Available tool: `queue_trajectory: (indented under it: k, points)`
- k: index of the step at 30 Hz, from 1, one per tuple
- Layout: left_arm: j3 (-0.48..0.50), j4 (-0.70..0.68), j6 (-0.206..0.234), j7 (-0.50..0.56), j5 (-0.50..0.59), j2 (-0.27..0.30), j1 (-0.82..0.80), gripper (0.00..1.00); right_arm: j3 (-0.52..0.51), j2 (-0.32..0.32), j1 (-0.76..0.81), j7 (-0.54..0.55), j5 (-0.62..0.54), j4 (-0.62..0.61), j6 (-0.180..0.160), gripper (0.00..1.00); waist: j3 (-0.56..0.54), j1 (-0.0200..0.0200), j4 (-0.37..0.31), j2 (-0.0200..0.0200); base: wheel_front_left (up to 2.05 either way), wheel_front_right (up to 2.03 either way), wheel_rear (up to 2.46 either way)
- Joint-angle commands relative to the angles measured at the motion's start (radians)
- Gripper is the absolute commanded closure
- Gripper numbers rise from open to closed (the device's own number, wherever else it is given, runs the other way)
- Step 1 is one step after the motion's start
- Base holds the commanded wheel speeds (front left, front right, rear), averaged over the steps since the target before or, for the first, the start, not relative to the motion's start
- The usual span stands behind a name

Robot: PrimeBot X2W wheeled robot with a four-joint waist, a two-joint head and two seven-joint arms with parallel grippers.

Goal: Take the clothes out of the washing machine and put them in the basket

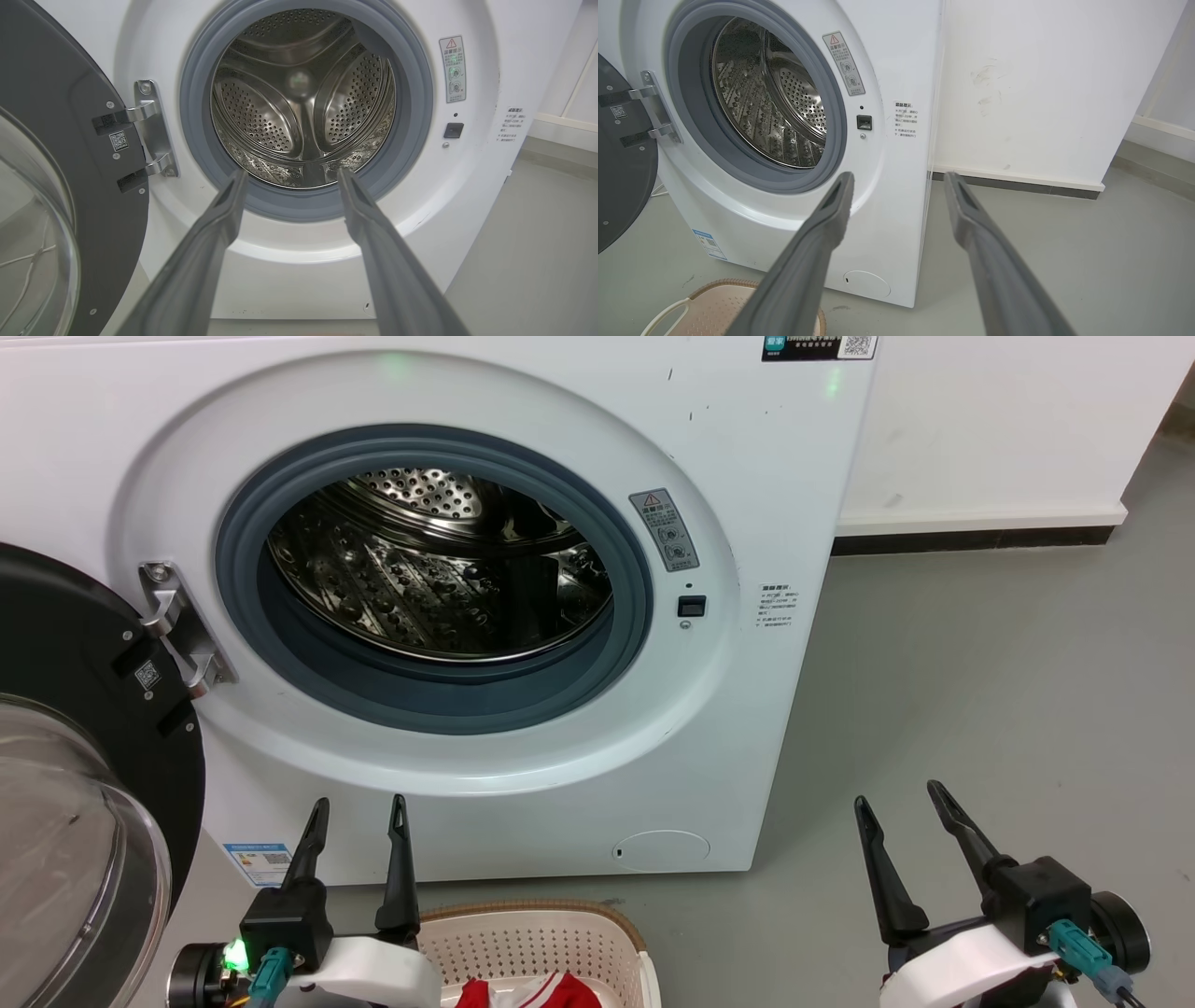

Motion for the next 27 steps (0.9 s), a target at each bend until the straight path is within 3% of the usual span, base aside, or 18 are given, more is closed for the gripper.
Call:
queue_trajectory:
  k: [1,10,11,27]
  points:
    - [-0.001,-0.006,0.001,-0.001,-0.003,0.003,0.013,0.00,0.001,0.001,0.013,-0.001,0.002,-0.005,-0.001,0.00,0.000,0.0000,0.001,0.0000,0.00,0.00,0.00]
    - [-0.008,-0.017,0.001,-0.002,-0.011,0.007,0.009,0.00,0.006,0.001,0.012,0.000,0.013,-0.003,-0.001,0.00,0.004,0.0000,0.004,0.0000,0.00,0.00,0.00]
    - [-0.008,-0.008,0.003,0.000,-0.006,0.002,0.002,1.00,0.005,0.000,0.004,0.001,0.008,0.003,0.000,1.00,0.004,0.0001,0.004,0.0000,0.00,0.00,0.00]
    - [0.033,0.025,-0.035,0.076,-0.290,-0.007,-0.021,1.00,-0.008,-0.019,-0.019,0.030,0.332,0.045,0.000,1.00,0.008,0.0001,0.009,0.0000,0.00,0.00,0.00]
